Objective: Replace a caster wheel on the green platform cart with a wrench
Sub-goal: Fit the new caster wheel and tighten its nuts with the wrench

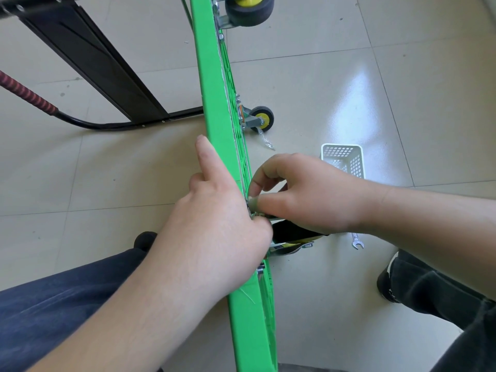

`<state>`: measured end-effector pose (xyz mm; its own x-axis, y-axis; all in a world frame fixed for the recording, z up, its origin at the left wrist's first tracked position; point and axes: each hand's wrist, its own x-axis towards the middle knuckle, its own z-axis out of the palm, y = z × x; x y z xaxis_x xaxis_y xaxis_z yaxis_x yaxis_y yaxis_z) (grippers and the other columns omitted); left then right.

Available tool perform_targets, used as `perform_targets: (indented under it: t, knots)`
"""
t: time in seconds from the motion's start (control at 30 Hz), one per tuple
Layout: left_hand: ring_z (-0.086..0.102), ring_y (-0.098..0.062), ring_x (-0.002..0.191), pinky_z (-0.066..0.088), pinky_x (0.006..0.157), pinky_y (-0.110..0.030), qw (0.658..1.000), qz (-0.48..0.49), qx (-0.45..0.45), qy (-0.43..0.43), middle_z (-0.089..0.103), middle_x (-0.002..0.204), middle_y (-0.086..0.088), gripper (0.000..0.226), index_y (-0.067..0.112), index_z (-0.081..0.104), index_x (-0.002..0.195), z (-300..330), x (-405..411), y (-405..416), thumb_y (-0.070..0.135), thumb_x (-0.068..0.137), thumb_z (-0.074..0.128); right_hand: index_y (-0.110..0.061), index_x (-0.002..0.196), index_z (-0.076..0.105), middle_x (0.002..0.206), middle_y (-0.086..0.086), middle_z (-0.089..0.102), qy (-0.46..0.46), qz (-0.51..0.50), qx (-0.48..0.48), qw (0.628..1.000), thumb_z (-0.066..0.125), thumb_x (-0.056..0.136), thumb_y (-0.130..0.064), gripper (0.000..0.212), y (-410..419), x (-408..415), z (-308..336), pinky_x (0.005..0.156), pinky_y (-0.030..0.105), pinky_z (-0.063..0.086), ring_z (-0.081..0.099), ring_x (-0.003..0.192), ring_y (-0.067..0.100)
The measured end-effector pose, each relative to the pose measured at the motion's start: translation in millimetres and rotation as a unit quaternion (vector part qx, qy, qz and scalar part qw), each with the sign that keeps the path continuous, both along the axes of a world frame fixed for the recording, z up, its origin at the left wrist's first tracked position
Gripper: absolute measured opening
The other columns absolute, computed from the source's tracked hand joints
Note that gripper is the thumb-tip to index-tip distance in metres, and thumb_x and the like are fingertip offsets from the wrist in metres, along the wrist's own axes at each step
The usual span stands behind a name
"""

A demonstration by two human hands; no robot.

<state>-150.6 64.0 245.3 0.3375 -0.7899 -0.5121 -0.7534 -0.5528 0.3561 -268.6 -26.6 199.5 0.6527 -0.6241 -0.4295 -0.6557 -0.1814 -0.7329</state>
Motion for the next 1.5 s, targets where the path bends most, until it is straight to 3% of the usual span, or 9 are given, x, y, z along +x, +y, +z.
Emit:
perform_targets:
  t: [0.23, 0.33, 0.43, 0.57, 0.73, 0.93, 1.2, 1.33, 1.5]
  knots:
    - [0.045, -0.027, 0.09, 0.036, 0.069, -0.032, 1.0, -0.008, -0.004, -0.006, 0.045, 0.142, -0.013, 0.081, 0.04, -0.016, 0.128, -6, 4, 1, 0.035, 0.098, 0.059, -0.003, 0.088, 0.068, 0.096, 0.02, 0.069, 0.021, 0.022, -0.032, 0.999, 0.034, 0.083, -0.065, 0.07, 5, 5, -7, 0.085, 0.054, 0.055, 0.064, 0.096, 0.038]
    - [0.045, -0.028, 0.09, 0.035, 0.064, -0.03, 1.0, -0.005, -0.003, 0.002, 0.046, 0.141, -0.013, 0.081, 0.04, -0.015, 0.128, -6, 4, 1, 0.034, 0.098, 0.06, -0.008, 0.087, 0.067, 0.09, 0.015, 0.067, 0.013, 0.007, -0.016, 1.0, 0.047, 0.099, -0.049, 0.047, 2, 3, -9, 0.085, 0.044, 0.054, 0.063, 0.089, 0.031]
    - [0.046, -0.029, 0.088, 0.032, 0.057, -0.028, 1.0, -0.005, -0.008, 0.007, 0.047, 0.139, -0.013, 0.078, 0.043, -0.012, 0.124, -5, 4, 1, 0.034, 0.097, 0.06, -0.027, 0.096, 0.069, 0.093, -0.005, 0.07, -0.008, -0.029, 0.006, 1.0, 0.063, 0.093, -0.033, 0.009, 0, -1, -1, 0.077, 0.023, 0.051, 0.065, 0.082, 0.009]
    - [0.045, -0.027, 0.092, 0.036, 0.071, -0.032, 1.0, -0.011, -0.002, 0.0, 0.044, 0.141, -0.012, 0.083, 0.035, -0.017, 0.138, -8, 3, 0, 0.035, 0.099, 0.056, -0.035, 0.098, 0.07, 0.103, -0.004, 0.068, 0.01, -0.011, 0.025, 1.0, 0.073, 0.085, -0.035, 0.013, 1, -1, 3, 0.084, 0.026, 0.056, 0.068, 0.089, 0.008]
    - [0.046, -0.028, 0.092, 0.037, 0.072, -0.033, 1.0, -0.01, -0.003, 0.002, 0.045, 0.141, -0.014, 0.082, 0.04, -0.016, 0.129, -8, 3, -1, 0.035, 0.098, 0.059, -0.03, 0.098, 0.073, 0.109, 0.002, 0.072, 0.017, 0.01, 0.018, 1.0, 0.072, 0.09, -0.04, 0.013, 0, 1, 3, 0.086, 0.035, 0.056, 0.071, 0.093, 0.015]
    - [0.048, -0.03, 0.086, 0.027, 0.053, -0.025, 1.0, -0.004, 0.001, 0.003, 0.047, 0.135, -0.012, 0.079, 0.045, -0.012, 0.124, -7, 5, 1, 0.036, 0.096, 0.061, -0.026, 0.106, 0.075, 0.112, -0.005, 0.072, 0.023, 0.052, -0.005, 0.998, 0.06, 0.098, -0.046, 0.026, -1, -3, 0, 0.092, 0.034, 0.051, 0.068, 0.098, 0.01]
    - [0.047, -0.028, 0.084, 0.023, 0.052, -0.019, 1.0, -0.002, 0.004, 0.0, 0.046, 0.135, -0.012, 0.08, 0.046, -0.014, 0.124, -6, 4, 0, 0.036, 0.096, 0.061, -0.007, 0.097, 0.071, 0.112, 0.008, 0.062, 0.007, 0.065, -0.036, 0.997, 0.043, 0.106, -0.04, 0.044, 4, 1, -10, 0.1, 0.038, 0.04, 0.055, 0.109, 0.017]
    - [0.047, -0.028, 0.086, 0.026, 0.053, -0.022, 1.0, -0.007, -0.004, 0.003, 0.045, 0.135, -0.011, 0.082, 0.045, -0.015, 0.127, -6, 4, 1, 0.036, 0.096, 0.061, -0.027, 0.103, 0.068, 0.109, -0.006, 0.06, -0.023, 0.022, -0.051, 0.998, 0.058, 0.097, -0.033, 0.013, -1, -1, -10, 0.098, 0.033, 0.045, 0.057, 0.105, 0.01]
    - [0.046, -0.028, 0.092, 0.036, 0.071, -0.032, 1.0, -0.014, -0.004, 0.005, 0.043, 0.143, -0.013, 0.085, 0.039, -0.02, 0.132, -8, 4, 0, 0.035, 0.098, 0.059, -0.032, 0.099, 0.071, 0.112, -0.008, 0.063, -0.016, 0.066, -0.063, 0.996, 0.071, 0.088, -0.04, 0.014, -3, -2, -6, 0.097, 0.032, 0.048, 0.057, 0.106, 0.006]
